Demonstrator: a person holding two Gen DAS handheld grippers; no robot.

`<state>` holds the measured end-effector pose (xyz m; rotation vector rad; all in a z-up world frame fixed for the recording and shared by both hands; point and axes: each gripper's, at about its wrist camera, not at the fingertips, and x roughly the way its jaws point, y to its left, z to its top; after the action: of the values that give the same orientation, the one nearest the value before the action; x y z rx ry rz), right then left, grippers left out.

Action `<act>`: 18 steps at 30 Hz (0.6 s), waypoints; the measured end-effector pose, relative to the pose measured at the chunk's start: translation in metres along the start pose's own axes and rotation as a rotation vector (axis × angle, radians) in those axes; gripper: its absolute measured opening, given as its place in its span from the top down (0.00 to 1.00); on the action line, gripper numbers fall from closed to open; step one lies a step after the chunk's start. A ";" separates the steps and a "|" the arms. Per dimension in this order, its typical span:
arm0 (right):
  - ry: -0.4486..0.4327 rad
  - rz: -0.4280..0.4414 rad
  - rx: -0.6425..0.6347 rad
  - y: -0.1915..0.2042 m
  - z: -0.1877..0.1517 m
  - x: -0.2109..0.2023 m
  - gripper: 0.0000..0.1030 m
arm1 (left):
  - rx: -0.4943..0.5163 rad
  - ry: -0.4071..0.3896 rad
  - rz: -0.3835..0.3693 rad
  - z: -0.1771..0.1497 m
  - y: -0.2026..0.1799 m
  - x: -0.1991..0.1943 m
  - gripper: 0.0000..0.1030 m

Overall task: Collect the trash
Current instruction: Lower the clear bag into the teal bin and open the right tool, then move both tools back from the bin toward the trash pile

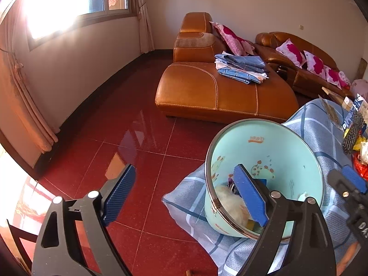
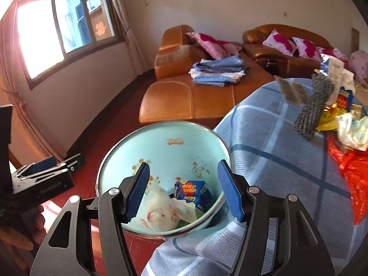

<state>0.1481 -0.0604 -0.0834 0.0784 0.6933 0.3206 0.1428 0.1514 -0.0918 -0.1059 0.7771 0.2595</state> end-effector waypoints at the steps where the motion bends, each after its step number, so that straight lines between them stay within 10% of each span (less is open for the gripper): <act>1: -0.006 -0.004 0.002 -0.001 0.000 -0.003 0.36 | -0.002 0.001 0.003 0.000 -0.001 0.000 0.14; 18: 0.005 -0.061 0.047 -0.013 -0.011 -0.023 0.15 | 0.007 0.045 0.028 -0.012 -0.016 -0.005 0.06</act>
<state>0.1279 -0.0799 -0.0804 0.1010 0.7074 0.2460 0.1357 0.1327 -0.0964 -0.0946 0.8242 0.2817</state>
